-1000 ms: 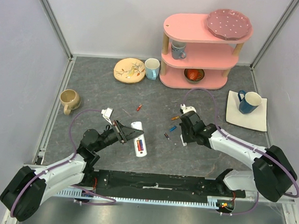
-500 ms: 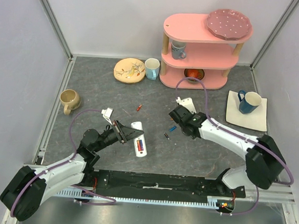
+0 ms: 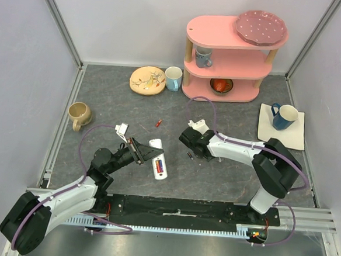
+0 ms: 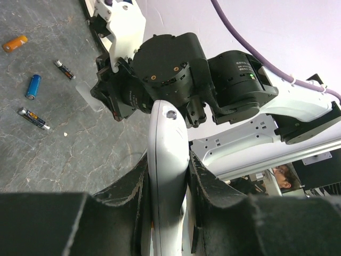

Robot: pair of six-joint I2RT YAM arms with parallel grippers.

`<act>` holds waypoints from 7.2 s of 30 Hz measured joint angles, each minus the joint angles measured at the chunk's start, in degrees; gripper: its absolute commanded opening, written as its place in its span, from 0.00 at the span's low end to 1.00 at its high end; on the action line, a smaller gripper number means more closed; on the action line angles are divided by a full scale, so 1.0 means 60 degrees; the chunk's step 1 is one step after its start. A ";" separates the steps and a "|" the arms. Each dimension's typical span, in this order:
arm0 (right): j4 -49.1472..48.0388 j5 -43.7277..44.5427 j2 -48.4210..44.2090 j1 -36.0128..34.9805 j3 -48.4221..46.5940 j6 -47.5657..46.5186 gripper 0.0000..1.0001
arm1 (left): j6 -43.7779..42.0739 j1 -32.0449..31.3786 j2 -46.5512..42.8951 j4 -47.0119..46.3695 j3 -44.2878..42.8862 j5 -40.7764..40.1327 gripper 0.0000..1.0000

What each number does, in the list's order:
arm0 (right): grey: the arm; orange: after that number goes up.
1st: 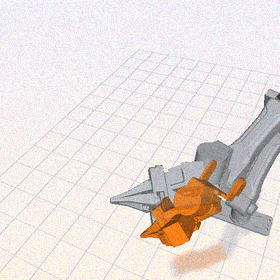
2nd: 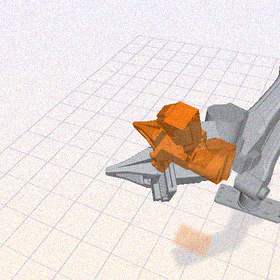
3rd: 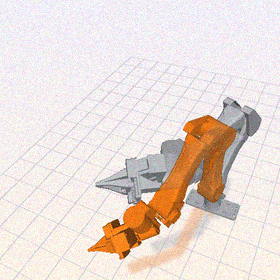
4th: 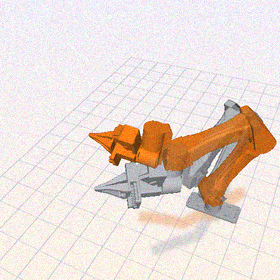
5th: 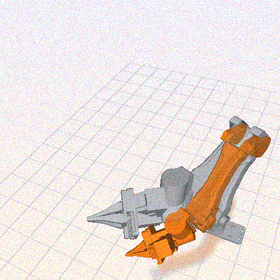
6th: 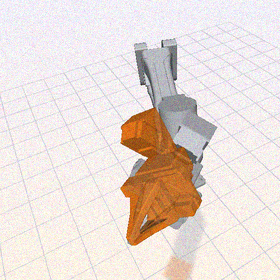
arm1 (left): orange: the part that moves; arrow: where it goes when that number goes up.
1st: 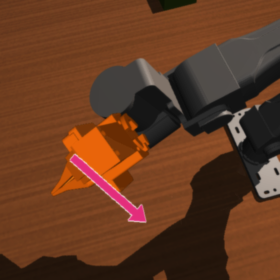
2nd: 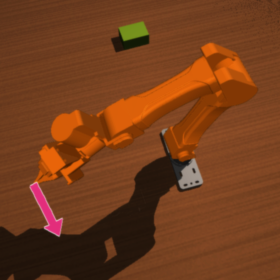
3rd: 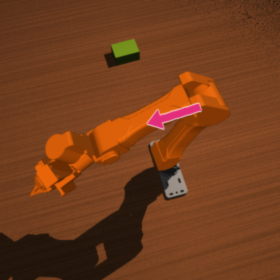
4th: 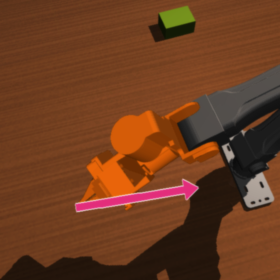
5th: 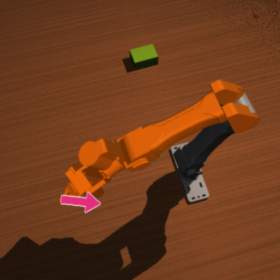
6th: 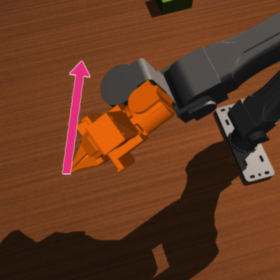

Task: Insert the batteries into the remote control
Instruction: Adjust the battery cover at the center of the board, then pick up the battery cover at the center of the board, then load the battery cover into the remote control.

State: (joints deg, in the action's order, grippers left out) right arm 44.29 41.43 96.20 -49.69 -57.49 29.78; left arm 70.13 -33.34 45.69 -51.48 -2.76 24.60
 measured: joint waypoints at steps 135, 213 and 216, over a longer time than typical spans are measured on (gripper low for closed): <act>0.0561 -0.5610 -0.2590 -0.1887 -0.2703 0.0984 0.00 | -0.0182 -0.2029 0.4754 -0.1942 -0.1800 -0.3595 0.02; 0.0707 -0.5162 -0.1978 -0.1931 -0.2922 0.1031 0.62 | -0.0375 -0.2153 0.4605 -0.1574 -0.1796 -0.3803 0.02; 0.0699 -0.5169 -0.2022 -0.1931 -0.2903 0.1038 0.64 | -0.0372 -0.2178 0.4608 -0.1581 -0.1796 -0.3792 0.02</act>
State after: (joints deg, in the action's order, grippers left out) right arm 48.49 10.41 84.07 -61.28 -74.91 36.01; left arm 67.90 -46.41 73.34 -60.97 -13.54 1.85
